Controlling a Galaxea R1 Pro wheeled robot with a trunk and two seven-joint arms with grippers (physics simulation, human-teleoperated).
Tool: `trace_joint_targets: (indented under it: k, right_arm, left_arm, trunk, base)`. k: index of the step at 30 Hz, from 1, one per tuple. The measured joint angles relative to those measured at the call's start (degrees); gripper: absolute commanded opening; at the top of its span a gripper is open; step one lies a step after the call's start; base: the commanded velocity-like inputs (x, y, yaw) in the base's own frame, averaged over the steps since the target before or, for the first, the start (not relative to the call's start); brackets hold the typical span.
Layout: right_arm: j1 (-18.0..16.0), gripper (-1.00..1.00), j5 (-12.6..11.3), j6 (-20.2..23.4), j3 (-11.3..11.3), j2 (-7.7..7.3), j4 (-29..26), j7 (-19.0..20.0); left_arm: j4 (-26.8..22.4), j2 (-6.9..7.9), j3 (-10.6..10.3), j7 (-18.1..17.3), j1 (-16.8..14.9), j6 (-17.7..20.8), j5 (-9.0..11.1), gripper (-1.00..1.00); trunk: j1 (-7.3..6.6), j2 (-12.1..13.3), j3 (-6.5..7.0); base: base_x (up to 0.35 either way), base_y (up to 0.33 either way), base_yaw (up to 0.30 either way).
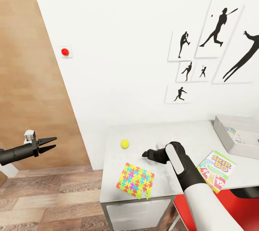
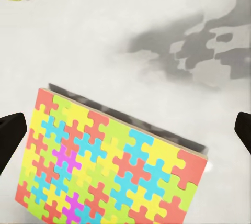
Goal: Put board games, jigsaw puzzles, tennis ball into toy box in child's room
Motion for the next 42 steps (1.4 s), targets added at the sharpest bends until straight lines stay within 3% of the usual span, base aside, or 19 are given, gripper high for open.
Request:
trace_joint_targets:
  k: [42]
  right_arm:
    - [0.0,1.00,0.1,0.0,0.0,-0.18,0.1,0.1]
  left_arm:
    - [0.0,0.00,0.0,-0.1,0.0,0.0,0.0,1.00]
  trunk:
    - [0.00,0.0,-3.95]
  base:
    - [-0.006,0.031,0.000]
